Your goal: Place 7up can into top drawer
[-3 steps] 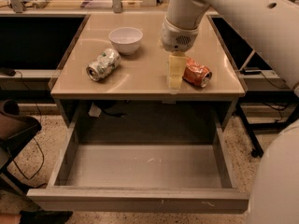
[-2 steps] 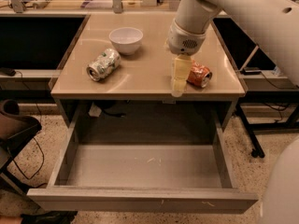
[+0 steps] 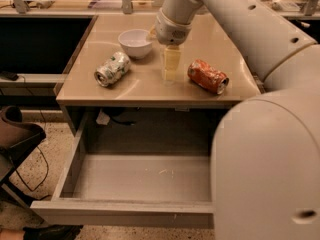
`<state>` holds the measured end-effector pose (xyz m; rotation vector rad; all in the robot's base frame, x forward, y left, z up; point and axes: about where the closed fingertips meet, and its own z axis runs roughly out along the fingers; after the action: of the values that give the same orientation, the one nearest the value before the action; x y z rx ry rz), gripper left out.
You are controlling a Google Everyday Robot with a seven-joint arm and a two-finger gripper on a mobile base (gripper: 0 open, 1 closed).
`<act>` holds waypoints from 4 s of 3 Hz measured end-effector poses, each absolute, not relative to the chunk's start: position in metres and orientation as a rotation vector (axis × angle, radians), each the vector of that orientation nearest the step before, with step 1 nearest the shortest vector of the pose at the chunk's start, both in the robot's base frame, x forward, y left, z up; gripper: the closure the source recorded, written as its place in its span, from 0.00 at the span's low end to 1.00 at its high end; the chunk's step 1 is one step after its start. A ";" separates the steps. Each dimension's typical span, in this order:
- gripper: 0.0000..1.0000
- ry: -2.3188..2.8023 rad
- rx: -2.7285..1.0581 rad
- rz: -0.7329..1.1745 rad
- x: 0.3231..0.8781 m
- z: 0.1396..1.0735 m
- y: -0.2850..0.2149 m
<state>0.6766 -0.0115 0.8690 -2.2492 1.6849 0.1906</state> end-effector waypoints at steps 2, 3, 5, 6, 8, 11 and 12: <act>0.00 1.387 -2.410 0.139 0.731 0.880 0.096; 0.00 1.230 -2.440 0.120 0.734 0.895 0.150; 0.00 1.194 -2.468 0.289 0.717 0.866 0.160; 0.00 1.321 -2.422 0.404 0.704 0.832 0.121; 0.00 1.299 -2.419 0.373 0.718 0.821 0.142; 0.65 1.296 -2.410 0.369 0.721 0.819 0.146; 0.89 1.296 -2.410 0.368 0.721 0.821 0.146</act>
Offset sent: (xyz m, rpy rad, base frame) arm 0.1078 0.1530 0.0780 -0.0017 -0.1250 0.3574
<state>0.7212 0.1464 0.8214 -2.4103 1.2960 0.3685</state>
